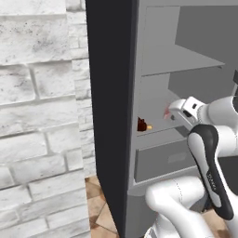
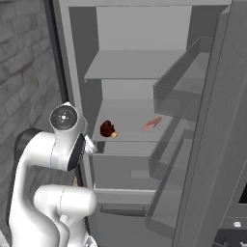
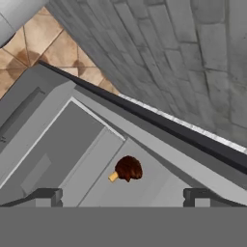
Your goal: Gather the sweet potato and bell pepper from the fridge and place them on a tray on the dining counter. Then gather the steaks from the fridge and place them on the other tray.
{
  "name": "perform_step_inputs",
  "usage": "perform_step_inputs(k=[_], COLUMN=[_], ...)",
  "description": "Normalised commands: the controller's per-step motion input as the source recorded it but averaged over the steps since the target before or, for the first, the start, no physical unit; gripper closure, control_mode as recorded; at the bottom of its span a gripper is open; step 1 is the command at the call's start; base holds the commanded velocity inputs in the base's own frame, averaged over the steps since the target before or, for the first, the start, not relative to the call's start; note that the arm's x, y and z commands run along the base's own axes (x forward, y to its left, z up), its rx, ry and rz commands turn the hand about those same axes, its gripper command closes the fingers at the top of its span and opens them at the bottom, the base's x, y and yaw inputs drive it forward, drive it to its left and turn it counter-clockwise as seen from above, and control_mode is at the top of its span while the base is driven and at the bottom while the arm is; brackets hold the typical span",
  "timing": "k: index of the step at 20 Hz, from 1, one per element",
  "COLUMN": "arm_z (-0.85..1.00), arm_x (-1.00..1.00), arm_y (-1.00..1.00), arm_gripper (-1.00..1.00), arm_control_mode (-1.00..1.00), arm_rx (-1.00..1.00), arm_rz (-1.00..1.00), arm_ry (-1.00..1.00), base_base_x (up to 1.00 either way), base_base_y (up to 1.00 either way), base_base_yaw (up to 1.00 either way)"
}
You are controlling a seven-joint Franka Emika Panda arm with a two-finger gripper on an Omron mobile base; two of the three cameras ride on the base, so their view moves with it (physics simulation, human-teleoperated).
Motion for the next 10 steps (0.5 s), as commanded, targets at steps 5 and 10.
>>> perform_step_inputs(k=[5, 10], arm_z=[-0.27, -0.2], arm_x=[0.0, 0.22], arm_y=[-0.38, 0.0], arm_gripper=[-1.0, -1.0], arm_control_mode=[-1.0, -1.0], arm_rx=[0.0, 0.03], arm_rz=[0.02, -0.04], arm_ry=[0.0, 0.0], base_base_x=[0.0, 0.0], base_base_y=[0.0, 0.0], base_base_yaw=[0.0, 0.0])
